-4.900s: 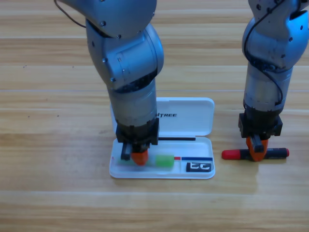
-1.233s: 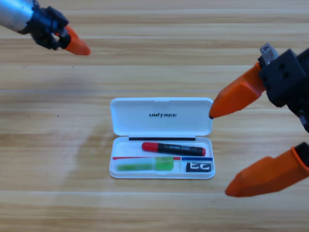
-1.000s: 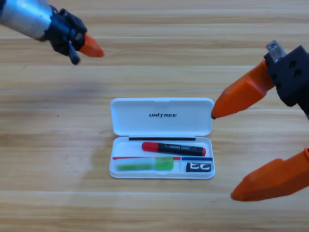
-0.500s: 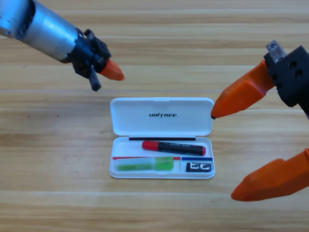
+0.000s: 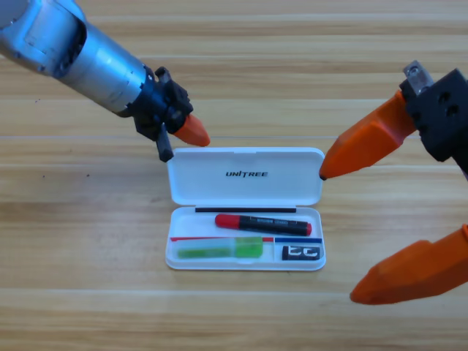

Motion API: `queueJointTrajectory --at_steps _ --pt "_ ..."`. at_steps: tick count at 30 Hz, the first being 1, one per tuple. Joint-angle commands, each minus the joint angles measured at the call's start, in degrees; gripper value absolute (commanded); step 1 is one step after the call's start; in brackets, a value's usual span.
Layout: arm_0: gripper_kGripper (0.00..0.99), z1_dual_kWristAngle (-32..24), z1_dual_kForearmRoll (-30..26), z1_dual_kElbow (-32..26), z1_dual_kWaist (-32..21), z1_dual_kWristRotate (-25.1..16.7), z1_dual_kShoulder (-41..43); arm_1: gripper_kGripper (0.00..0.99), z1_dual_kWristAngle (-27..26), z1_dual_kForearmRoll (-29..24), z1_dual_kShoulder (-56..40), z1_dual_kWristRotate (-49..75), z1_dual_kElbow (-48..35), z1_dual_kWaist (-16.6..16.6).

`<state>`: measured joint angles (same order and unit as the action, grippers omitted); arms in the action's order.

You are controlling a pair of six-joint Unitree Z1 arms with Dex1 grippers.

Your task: Clean up eraser and pencils

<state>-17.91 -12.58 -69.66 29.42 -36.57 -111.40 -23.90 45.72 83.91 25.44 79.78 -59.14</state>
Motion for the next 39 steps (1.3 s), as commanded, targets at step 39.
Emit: queueJointTrajectory --at_steps 39 --pt "0.0 -0.46 -10.27 5.94 5.82 -3.78 7.69 0.973 -0.63 -0.72 2.23 -0.56 -0.24 -1.24"
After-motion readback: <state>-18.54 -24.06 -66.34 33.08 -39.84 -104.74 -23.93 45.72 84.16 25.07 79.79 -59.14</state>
